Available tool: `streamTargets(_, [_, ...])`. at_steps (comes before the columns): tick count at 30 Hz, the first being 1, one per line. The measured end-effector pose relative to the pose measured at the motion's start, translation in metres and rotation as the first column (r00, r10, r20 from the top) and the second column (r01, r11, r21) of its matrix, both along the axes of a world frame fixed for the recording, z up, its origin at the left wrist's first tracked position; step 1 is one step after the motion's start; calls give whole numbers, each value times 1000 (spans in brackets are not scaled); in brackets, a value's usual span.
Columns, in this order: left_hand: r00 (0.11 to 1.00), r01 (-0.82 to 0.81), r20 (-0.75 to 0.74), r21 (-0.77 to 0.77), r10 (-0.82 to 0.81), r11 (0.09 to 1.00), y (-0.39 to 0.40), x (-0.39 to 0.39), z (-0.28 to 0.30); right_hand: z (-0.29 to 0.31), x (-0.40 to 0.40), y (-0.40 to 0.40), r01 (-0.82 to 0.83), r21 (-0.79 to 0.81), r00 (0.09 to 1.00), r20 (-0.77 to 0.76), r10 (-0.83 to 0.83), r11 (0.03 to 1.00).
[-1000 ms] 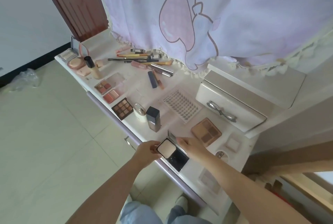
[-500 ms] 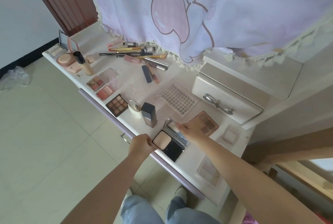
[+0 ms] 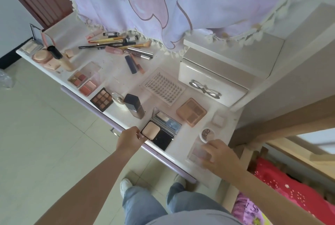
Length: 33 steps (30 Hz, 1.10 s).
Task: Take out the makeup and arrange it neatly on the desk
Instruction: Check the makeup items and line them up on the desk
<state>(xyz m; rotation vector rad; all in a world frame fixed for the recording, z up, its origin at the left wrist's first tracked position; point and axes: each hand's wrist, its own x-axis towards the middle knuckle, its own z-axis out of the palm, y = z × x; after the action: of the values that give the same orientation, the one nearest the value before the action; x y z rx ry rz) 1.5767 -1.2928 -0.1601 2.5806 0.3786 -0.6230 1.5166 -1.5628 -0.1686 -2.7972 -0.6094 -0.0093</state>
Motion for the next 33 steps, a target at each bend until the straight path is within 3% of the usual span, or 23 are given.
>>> streamTargets(6, [1000,0,0,43,0,999,-7,-3,3,-18,-27,2,123,-203,982,-115,-148,972])
streamTargets(11, [995,-23,99,132,9,991,-17,-18,12,-21,-33,5,169,-103,963,-193,-186,980])
streamTargets(13, [975,73,200,113,-94,991,-24,-28,16,-17,-32,2,163,74,949,-285,-135,984])
streamTargets(15, [947,205,255,-21,-193,979,-33,-37,19,-1,-26,-1,237,270,893,-438,-100,933])
streamTargets(17, [960,256,179,-249,-216,934,-45,-41,26,19,-20,-1,354,381,774,-633,-38,854])
streamTargets(20, [982,61,-103,-627,-161,776,-60,-40,41,36,-10,-1,423,465,664,-743,83,778])
streamTargets(22, [971,-68,-200,-756,-131,651,-63,-39,48,45,-6,1,459,498,624,-770,132,736])
streamTargets(24, [967,-124,-228,-810,-112,573,-62,-39,54,52,-2,4,483,527,616,-772,156,699])
streamTargets(27, [976,-133,-206,-825,-74,550,-62,-41,60,56,1,6,494,574,618,-760,200,653])
streamTargets(31, [979,-150,-194,-894,-62,422,-57,-43,63,55,2,4,511,624,618,-744,252,591])
streamTargets(33, [982,-139,-178,-904,-60,403,-55,-45,64,55,3,2,532,637,600,-749,283,559])
